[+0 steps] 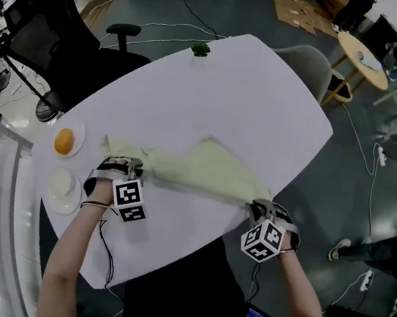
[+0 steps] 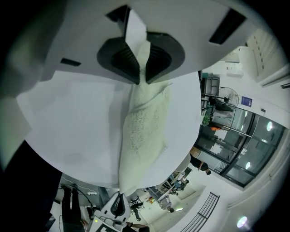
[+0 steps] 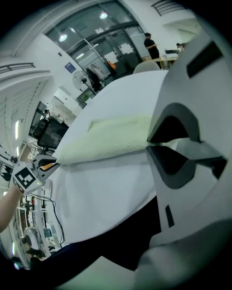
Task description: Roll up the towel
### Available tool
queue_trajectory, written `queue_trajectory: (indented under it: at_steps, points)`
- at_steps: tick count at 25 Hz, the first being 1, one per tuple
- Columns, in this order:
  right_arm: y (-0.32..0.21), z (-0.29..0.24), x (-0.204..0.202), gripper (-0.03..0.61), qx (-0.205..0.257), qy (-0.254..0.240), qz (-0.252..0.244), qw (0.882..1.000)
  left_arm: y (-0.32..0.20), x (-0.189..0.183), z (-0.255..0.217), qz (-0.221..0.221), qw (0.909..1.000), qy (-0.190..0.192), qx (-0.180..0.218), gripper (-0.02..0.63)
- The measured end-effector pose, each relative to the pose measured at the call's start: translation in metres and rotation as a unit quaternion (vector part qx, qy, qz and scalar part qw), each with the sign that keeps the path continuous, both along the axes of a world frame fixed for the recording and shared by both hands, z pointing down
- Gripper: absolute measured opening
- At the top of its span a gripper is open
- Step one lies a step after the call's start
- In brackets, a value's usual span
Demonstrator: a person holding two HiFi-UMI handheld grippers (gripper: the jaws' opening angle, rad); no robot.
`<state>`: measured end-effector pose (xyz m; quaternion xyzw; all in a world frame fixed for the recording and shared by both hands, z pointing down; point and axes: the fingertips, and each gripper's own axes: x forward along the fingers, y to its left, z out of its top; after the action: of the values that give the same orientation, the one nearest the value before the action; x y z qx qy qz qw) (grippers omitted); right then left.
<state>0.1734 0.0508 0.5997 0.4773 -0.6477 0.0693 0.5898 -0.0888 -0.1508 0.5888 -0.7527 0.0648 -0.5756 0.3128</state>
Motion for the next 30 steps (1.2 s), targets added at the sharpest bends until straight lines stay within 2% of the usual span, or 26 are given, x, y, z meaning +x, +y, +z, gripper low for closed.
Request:
queue_trajectory:
  at_steps: [6, 12, 16, 21, 26, 30]
  points:
    - [0.029, -0.013, -0.016, 0.03, -0.004, -0.002, -0.013, 1.0, 0.041, -0.029, -0.003, 0.006, 0.9998, 0.0, -0.02, 0.057]
    - [0.059, 0.009, -0.032, 0.03, -0.036, -0.018, -0.006, 0.999, 0.069, -0.047, 0.014, 0.015, 0.9992, -0.01, -0.036, 0.057]
    - [0.047, 0.002, -0.028, 0.032, -0.036, -0.017, -0.007, 0.999, 0.058, -0.043, 0.006, 0.011, 0.9994, -0.007, -0.032, 0.057]
    - [0.023, -0.018, -0.012, 0.034, -0.032, -0.054, 0.011, 0.998, 0.035, -0.03, -0.009, 0.012, 0.9995, -0.008, -0.027, 0.058]
    - [-0.005, -0.022, 0.005, 0.038, -0.051, -0.097, 0.029, 0.994, 0.013, -0.017, -0.011, 0.004, 0.9983, -0.022, -0.054, 0.058]
    - [-0.026, -0.014, 0.019, 0.043, -0.066, -0.107, 0.04, 0.991, -0.006, -0.006, -0.007, -0.009, 0.9978, -0.026, -0.06, 0.058]
